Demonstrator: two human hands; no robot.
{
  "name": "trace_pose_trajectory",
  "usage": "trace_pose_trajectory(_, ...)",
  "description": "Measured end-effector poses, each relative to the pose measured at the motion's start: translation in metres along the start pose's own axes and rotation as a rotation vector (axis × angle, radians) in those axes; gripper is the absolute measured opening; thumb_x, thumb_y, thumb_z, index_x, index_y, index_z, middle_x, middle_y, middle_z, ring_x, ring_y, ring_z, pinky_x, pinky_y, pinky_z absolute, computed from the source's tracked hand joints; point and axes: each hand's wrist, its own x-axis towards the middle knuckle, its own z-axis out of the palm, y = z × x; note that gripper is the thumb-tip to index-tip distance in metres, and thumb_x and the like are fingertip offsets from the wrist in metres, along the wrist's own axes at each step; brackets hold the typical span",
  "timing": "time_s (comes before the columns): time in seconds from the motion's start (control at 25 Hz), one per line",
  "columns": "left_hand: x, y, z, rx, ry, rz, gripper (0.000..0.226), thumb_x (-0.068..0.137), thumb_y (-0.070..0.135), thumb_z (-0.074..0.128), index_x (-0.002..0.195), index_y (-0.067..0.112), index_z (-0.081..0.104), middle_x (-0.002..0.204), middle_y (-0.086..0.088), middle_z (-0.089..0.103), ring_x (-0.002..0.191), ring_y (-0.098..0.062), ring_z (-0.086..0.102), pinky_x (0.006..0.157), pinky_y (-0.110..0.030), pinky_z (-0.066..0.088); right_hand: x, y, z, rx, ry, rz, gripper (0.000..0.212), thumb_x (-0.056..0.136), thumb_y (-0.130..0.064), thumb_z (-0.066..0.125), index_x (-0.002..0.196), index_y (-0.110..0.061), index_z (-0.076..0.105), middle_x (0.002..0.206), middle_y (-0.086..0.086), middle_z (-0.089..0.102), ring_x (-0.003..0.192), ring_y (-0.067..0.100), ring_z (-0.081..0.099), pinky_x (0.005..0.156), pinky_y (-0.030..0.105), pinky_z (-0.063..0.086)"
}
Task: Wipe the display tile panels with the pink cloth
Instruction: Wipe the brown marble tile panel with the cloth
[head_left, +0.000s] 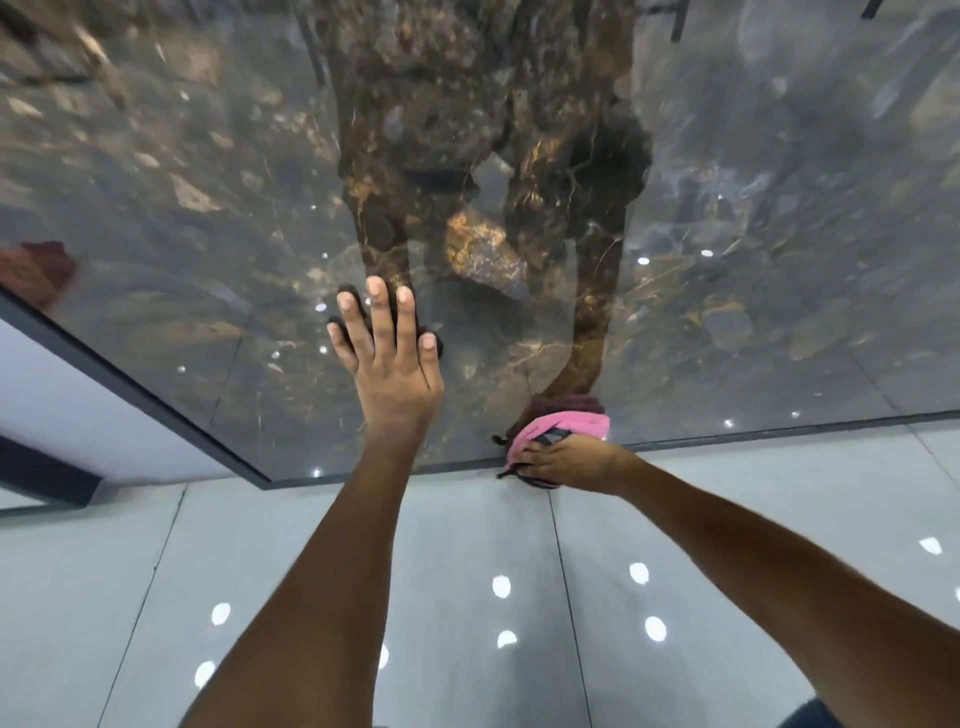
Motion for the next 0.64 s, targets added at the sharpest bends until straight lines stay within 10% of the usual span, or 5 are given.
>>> trace_pose_trajectory(0.12,-0.009,0.0,0.0,-0.002,0.024,0.004,0.055,0.106,0.035,0.014,0.156,0.027,-0.009,0.162,0.009,-0.02,0.149,-0.018,-0.019,0.12,-0.039,-0.011,-0.05,0.006,-0.003,0.133,-0.065,0.092,0.054,0.078,-0.039,0.061,0.131,-0.041,0.055,0.145,-0.023,0.039,0.134,-0.001,0.04,0.114,0.024,0.022)
trace_pose_trajectory(0.28,-0.007,0.0,0.003,0.016,0.049,-0.001,0.055,0.106,0.035,0.014,0.156,0.027,-0.009,0.162,0.01,-0.02,0.149,-0.017,-0.019,0.121,-0.039,-0.011,-0.089,0.048,-0.039,0.033,0.31,0.379,0.072,0.075,0.004,0.049,0.143,-0.018,0.04,0.151,-0.006,0.037,0.139,0.024,0.03,0.116,0.043,0.012)
trace_pose_trajectory(0.48,-0.011,0.007,0.0,0.0,0.024,-0.066,0.055,0.106,0.036,0.015,0.156,0.027,-0.007,0.162,0.01,-0.018,0.149,-0.017,-0.017,0.12,-0.041,-0.009,-0.093,0.046,-0.047,0.05,0.238,0.303,0.085,0.067,0.002,0.072,0.145,-0.014,0.041,0.153,-0.005,0.037,0.141,0.025,0.026,0.118,0.043,0.007)
trace_pose_trajectory(0.64,0.015,0.035,-0.02,-0.147,0.016,-0.085,0.057,0.106,0.035,0.028,0.156,0.033,0.0,0.163,0.01,-0.014,0.15,-0.016,-0.011,0.118,-0.047,-0.01,-0.099,0.108,-0.123,0.045,0.616,0.904,0.066,0.078,-0.014,0.05,0.143,-0.019,0.042,0.151,-0.003,0.038,0.143,0.026,0.028,0.115,0.048,0.016)
